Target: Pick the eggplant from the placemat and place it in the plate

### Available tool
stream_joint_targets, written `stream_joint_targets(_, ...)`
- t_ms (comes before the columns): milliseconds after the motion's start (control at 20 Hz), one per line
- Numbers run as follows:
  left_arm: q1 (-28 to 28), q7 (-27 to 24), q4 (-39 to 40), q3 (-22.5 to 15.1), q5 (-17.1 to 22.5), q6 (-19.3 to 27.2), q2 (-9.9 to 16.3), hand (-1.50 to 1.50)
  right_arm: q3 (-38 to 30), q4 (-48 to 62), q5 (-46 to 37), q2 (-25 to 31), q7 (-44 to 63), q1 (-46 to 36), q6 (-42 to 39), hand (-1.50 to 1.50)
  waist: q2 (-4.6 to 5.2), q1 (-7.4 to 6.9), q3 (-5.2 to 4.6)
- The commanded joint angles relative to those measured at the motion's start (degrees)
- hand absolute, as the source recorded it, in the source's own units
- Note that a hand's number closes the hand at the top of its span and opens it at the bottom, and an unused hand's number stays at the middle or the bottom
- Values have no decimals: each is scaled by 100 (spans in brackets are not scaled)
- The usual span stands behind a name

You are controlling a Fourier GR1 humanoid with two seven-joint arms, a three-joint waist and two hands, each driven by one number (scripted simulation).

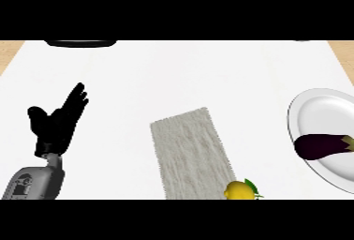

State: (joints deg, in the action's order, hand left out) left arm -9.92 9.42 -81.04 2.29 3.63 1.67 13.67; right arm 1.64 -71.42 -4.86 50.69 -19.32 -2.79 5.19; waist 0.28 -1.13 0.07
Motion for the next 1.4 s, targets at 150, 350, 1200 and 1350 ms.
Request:
stream_joint_targets(150, -327, -10, 323, 139, -65, 35, -30, 0, -85, 1628, -171, -311, -1637, -779, -791, -150, -14, 85, -3)
stream_joint_targets(350, -509, 363, 137, 127, 9, 29, -21, 0, -441, 1713, 125, -562, -2457, -1012, -626, -150, -20, 88, 4)
stream_joint_targets(1200, -2, -434, 518, 290, -95, -214, 60, 0, -1522, 1815, 3096, 109, -873, -835, -4627, -150, -9, 101, -7)
stream_joint_targets(1350, 442, -28, -360, 84, -171, -67, -102, 0, -1663, 2099, 2617, 18, -1568, -626, -4658, -150, -28, 69, -1)
